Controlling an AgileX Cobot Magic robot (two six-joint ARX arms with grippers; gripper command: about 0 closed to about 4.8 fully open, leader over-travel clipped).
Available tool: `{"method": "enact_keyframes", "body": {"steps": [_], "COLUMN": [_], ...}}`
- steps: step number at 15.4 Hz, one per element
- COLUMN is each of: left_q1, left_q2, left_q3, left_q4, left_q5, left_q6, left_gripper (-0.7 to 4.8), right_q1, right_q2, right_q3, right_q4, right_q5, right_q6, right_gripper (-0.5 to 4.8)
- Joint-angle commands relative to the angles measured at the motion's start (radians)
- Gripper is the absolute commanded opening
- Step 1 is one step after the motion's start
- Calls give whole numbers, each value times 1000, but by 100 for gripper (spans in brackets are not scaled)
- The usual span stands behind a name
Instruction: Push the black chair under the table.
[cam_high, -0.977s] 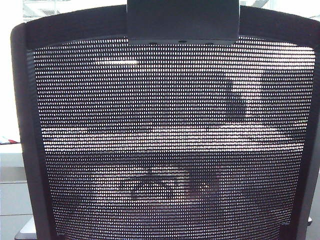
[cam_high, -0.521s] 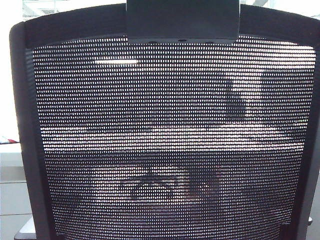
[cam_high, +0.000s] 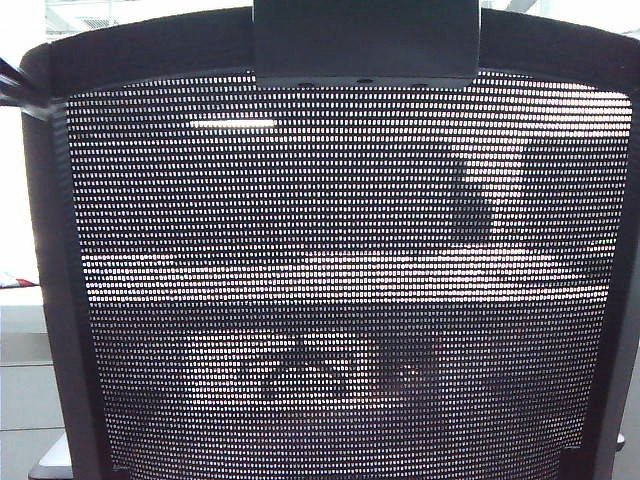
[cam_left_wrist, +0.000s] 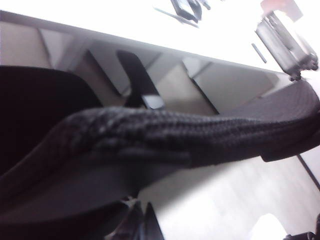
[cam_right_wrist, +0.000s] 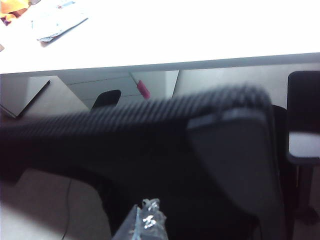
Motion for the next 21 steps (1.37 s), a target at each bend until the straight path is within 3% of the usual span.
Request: {"method": "enact_keyframes", "body": {"steps": [1, 6, 11, 21], "left_q1": [-24, -109, -118, -118], "left_q2": [64, 108, 108, 164], "left_q3": [1, 1, 1, 0], "left_q4": [64, 146, 179, 314], "left_q5": [8, -114, -293, -406], "left_q6": [6, 5, 7, 13], "left_gripper": [-6, -6, -6, -6], "right_q1": [2, 1, 3, 3], "right_q2": [69, 150, 204, 296], "right_q3": [1, 1, -6, -5], "right_q4": [88, 148, 210, 316], "right_q5": [-1, 32, 55, 52], "right_q6": [-6, -32, -33, -22], "right_gripper": [-5, -5, -5, -5]}}
